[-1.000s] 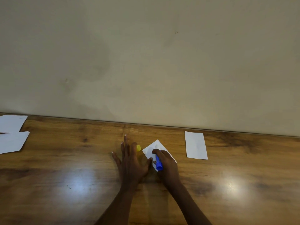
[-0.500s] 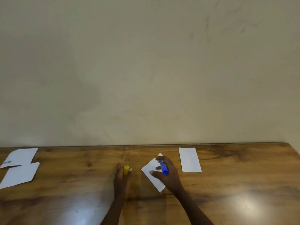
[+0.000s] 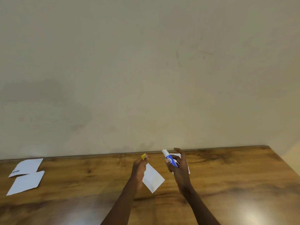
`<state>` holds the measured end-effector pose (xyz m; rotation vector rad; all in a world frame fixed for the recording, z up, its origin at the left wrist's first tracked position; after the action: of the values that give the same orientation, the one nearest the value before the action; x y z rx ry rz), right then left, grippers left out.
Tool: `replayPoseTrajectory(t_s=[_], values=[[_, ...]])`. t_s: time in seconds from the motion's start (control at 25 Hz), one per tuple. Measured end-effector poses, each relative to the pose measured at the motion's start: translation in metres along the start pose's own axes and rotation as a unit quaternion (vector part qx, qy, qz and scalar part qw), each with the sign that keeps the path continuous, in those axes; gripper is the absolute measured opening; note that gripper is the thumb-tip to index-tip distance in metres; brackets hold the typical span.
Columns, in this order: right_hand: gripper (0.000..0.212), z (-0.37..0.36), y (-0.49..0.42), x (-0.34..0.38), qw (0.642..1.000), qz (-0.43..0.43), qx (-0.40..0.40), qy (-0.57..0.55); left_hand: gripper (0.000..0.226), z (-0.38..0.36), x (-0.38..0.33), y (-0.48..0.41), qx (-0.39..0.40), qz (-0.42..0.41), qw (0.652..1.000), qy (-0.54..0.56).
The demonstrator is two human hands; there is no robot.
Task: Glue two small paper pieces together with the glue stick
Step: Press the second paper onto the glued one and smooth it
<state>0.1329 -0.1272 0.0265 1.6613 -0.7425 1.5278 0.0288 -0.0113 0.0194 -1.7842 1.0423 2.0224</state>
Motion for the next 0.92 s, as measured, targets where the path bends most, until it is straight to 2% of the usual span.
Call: replayPoseTrajectory(t_s=[0.12, 0.24, 0.36, 0.6, 0.72, 0.92], values=[[0.021, 0.034, 0.0, 0.015, 0.998, 0.026, -0.038, -0.051, 0.035, -0.029, -0.027, 0.008, 0.054, -0.045, 0.998, -0.004], [0.024, 0.076, -0.001, 0.024, 0.995, 0.044, -0.067, -0.056, 0.034, -0.059, -0.04, 0.017, 0.082, -0.093, 0.992, -0.034], [0.038, 0.127, -0.003, 0.026, 0.994, 0.051, -0.1, 0.008, 0.034, -0.101, -0.034, 0.021, 0.09, -0.14, 0.981, -0.103], [0.031, 0.206, -0.024, 0.004, 0.975, 0.045, -0.162, 0.148, 0.046, -0.208, 0.015, 0.008, 0.124, -0.174, 0.947, -0.239], [0.03, 0.219, -0.044, -0.016, 0.966, 0.05, -0.17, 0.188, 0.047, -0.238, 0.045, -0.011, 0.125, -0.194, 0.912, -0.339], [0.029, 0.208, -0.06, -0.063, 0.969, 0.039, -0.144, 0.196, 0.051, -0.226, 0.088, -0.043, 0.095, -0.199, 0.833, -0.507]])
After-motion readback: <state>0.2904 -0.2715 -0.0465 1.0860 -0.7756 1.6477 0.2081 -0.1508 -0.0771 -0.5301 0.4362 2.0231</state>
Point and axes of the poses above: each hand's wrist, its own y-axis away from the middle knuckle, its own z-axis out of the back of the hand, x = y × z, the point moved 6 cm from there along -y, towards the middle knuckle, and after that the axes turned 6 degrees about -z, right-handed, at the moved point
